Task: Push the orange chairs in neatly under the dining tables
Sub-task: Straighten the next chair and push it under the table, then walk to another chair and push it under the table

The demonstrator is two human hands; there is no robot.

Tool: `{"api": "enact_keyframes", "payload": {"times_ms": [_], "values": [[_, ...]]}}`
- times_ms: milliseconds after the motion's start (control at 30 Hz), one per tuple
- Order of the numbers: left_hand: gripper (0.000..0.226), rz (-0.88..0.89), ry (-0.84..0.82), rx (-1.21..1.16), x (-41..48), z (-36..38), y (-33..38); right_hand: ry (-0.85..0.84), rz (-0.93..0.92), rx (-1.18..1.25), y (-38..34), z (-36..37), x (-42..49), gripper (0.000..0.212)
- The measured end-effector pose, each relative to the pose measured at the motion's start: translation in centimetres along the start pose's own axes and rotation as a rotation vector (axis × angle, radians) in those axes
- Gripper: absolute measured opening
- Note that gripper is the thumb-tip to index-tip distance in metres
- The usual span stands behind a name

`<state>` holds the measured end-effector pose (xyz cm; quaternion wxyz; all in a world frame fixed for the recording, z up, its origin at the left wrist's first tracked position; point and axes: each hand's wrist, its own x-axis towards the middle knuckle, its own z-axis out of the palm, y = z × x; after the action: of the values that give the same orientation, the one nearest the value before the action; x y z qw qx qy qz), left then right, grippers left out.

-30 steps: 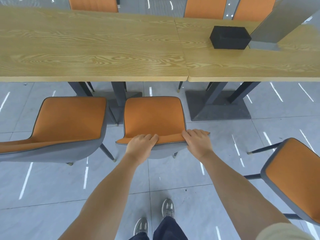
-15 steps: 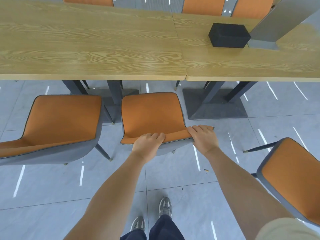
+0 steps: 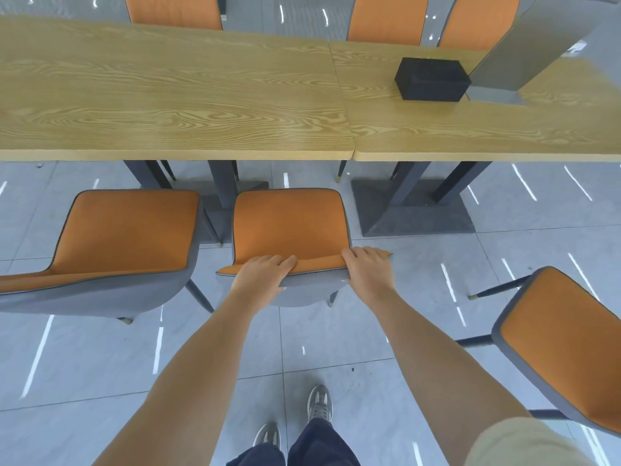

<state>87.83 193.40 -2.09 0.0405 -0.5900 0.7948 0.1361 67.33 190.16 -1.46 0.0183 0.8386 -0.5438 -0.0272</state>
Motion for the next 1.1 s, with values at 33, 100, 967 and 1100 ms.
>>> {"api": "enact_keyframes", "payload": {"times_ms": [33,100,967,1100], "values": [[0.061,-0.014,0.005,0.025,-0.1,-0.1,0.1,-0.047,0.025,0.018,-0.2,-0.2,0.0,0.040],[0.067,-0.029,0.014,0.077,-0.6,-0.5,0.5,-0.140,0.063,0.037,-0.4,-0.6,-0.2,0.043],[0.093,0.411,0.116,0.155,-1.6,-2.9,24.5,-0.134,0.677,0.294,10.0,-5.9,-23.7,0.074],[0.062,0.480,0.145,0.190,-0.4,-2.1,32.6,-0.098,0.745,0.300,15.9,-6.1,-29.7,0.074]]}}
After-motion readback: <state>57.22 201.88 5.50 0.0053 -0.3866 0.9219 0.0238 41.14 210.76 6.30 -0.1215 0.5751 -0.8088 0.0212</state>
